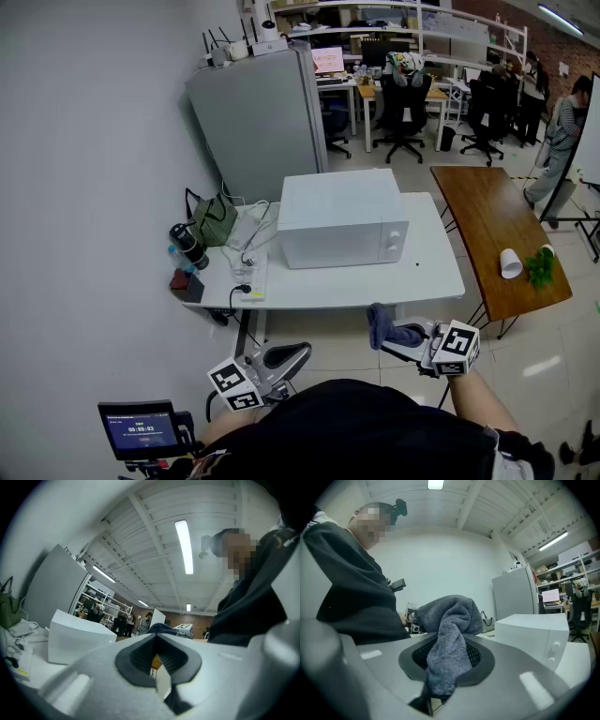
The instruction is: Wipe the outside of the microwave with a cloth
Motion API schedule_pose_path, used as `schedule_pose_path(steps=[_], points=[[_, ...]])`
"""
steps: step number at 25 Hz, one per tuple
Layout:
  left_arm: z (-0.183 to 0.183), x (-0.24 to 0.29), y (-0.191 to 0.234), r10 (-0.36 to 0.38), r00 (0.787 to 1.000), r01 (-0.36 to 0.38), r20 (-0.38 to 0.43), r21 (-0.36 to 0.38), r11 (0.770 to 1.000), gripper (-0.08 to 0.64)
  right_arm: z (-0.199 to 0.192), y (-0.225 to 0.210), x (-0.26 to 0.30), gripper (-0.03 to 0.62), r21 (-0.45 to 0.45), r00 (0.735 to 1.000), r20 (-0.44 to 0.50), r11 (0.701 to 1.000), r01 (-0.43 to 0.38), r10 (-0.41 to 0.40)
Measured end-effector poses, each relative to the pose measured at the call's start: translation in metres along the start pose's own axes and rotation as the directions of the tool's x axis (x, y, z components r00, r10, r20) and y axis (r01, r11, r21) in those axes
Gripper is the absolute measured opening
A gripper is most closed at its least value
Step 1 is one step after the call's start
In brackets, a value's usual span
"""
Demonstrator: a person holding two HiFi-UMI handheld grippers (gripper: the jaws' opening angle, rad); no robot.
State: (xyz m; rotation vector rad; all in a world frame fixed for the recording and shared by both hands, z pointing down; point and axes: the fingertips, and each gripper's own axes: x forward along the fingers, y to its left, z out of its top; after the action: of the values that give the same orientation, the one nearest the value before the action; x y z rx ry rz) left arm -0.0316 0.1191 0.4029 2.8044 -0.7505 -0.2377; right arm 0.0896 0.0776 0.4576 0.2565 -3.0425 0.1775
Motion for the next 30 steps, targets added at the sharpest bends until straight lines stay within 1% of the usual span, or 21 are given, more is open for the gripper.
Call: schedule_pose_path(steps=[4,7,11,15,18,21,25,28,30], points=[[-0.005,0.005,0.005,0.010,1.000,-0.010,0.010,-0.010,1.000,0.003,-0.002,-0.018,0.000,0.074,0.008,1.000,-0.013,1.000,0.004,-0.004],[-0.002,-0.010,0.023,0.017,1.000,-0.017,0.022,-0.005,1.000,0.003,-0.001,-0.020,0.024,0.074,0.003,1.000,-0.018,1.000,-0.011,0.011],[0.019,-0.053,0.078,0.005,0.999,-0.006,0.053,0.015,1.000,0.003,0.012,-0.036,0.092,0.074,-0.022,0.999,-0.049,1.000,0.007,-0.008],[0.048,-0.102,0.133,-0.009,0.998,0.006,0.061,0.038,0.999,0.003,0.047,-0.044,0.165,0.074,-0.068,0.998,-0.065,0.997,0.019,-0.023],[0.070,-0.134,0.172,-0.009,0.997,0.006,0.079,0.037,0.999,0.003,0.066,-0.062,0.207,0.074,-0.121,0.993,-0.098,0.992,0.047,-0.059],[0.079,-0.152,0.205,0.000,0.996,-0.003,0.090,0.026,1.000,0.003,0.077,-0.092,0.234,0.074,-0.160,0.988,-0.123,0.984,0.076,-0.096],[0.073,-0.152,0.243,0.022,0.996,-0.023,0.086,0.005,1.000,0.003,0.085,-0.135,0.257,0.074,-0.188,0.982,-0.160,0.980,0.067,-0.098],[0.064,-0.139,0.267,0.070,0.994,-0.070,0.079,-0.008,0.998,0.003,0.087,-0.182,0.259,0.074,-0.211,0.978,-0.186,0.976,0.054,-0.095],[0.063,-0.121,0.283,0.114,0.991,-0.115,0.075,-0.001,0.993,0.003,0.089,-0.225,0.256,0.074,-0.253,0.974,-0.205,0.967,0.038,-0.092]])
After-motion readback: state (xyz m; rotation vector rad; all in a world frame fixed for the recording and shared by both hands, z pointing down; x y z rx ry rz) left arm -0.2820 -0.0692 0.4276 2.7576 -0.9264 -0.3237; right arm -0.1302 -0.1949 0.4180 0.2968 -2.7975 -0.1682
